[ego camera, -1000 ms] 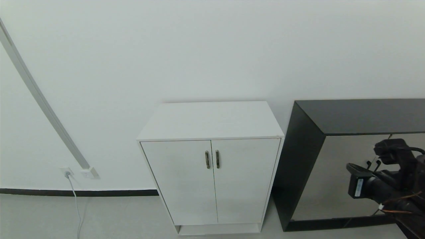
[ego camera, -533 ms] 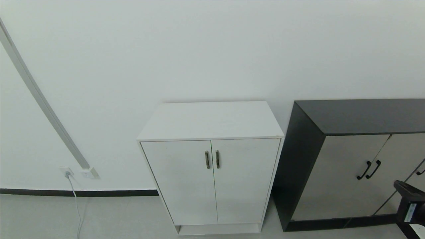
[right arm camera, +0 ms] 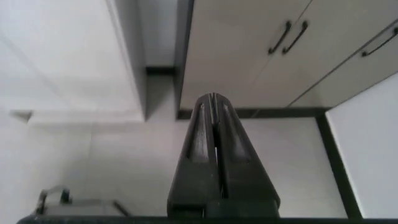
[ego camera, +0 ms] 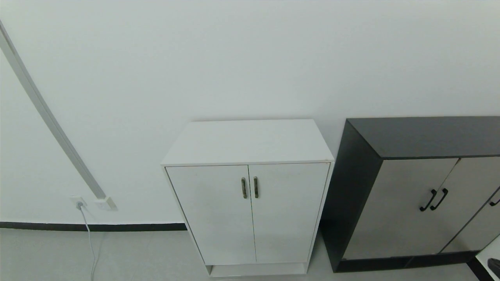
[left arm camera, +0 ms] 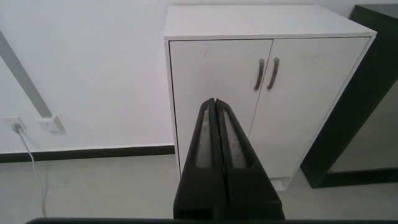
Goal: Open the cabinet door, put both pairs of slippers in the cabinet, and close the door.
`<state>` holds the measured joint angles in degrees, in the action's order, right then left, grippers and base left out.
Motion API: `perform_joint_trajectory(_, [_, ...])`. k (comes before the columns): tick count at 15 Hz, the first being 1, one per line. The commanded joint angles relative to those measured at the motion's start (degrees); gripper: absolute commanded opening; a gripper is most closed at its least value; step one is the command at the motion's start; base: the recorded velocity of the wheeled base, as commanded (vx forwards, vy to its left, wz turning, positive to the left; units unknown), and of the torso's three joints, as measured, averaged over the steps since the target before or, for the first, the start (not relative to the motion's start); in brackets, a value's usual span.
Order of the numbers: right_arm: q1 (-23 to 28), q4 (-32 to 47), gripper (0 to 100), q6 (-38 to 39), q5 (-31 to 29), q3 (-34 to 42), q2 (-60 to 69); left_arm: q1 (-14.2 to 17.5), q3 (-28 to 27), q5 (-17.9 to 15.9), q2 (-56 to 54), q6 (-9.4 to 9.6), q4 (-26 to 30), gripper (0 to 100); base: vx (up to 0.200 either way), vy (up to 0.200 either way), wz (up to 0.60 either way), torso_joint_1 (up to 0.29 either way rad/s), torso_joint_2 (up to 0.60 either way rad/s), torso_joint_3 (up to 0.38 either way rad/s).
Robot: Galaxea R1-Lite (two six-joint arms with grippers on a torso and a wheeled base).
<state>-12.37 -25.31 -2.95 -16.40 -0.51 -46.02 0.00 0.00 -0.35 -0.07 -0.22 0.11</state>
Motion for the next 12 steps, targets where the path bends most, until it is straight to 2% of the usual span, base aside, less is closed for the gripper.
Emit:
perform_joint_trajectory(1, [-0.11, 9.49, 0, -0.83, 2.77, -0.72, 12.09, 0.0, 0.0, 0.0, 0.07, -0.04, -0.02, 0, 0.0, 0.0, 0.0, 0.0, 0.0, 0.0])
perform_joint_trajectory(2, [-0.28, 14.15, 0, -1.44, 4.53, -0.54, 14.91, 0.0, 0.0, 0.0, 0.07, -0.04, -0.02, 0, 0.0, 0.0, 0.0, 0.0, 0.0, 0.0])
perform_joint_trajectory(5, [-0.37, 21.26, 0, -1.97, 8.22, -0.37, 19.83, 0.0, 0.0, 0.0, 0.07, -0.04, -0.02, 0, 0.0, 0.0, 0.0, 0.0, 0.0, 0.0])
perform_joint_trajectory(10, [-1.86, 23.02, 0, -1.97, 10.24, 0.07, 21.32, 0.0, 0.0, 0.0, 0.07, -0.04, -0.02, 0, 0.0, 0.0, 0.0, 0.0, 0.0, 0.0])
perform_joint_trajectory(12, [-4.68, 23.02, 0, -0.57, 11.56, 0.16, 22.82, 0.0, 0.0, 0.0, 0.07, -0.13, -0.02, 0, 0.0, 0.0, 0.0, 0.0, 0.0, 0.0])
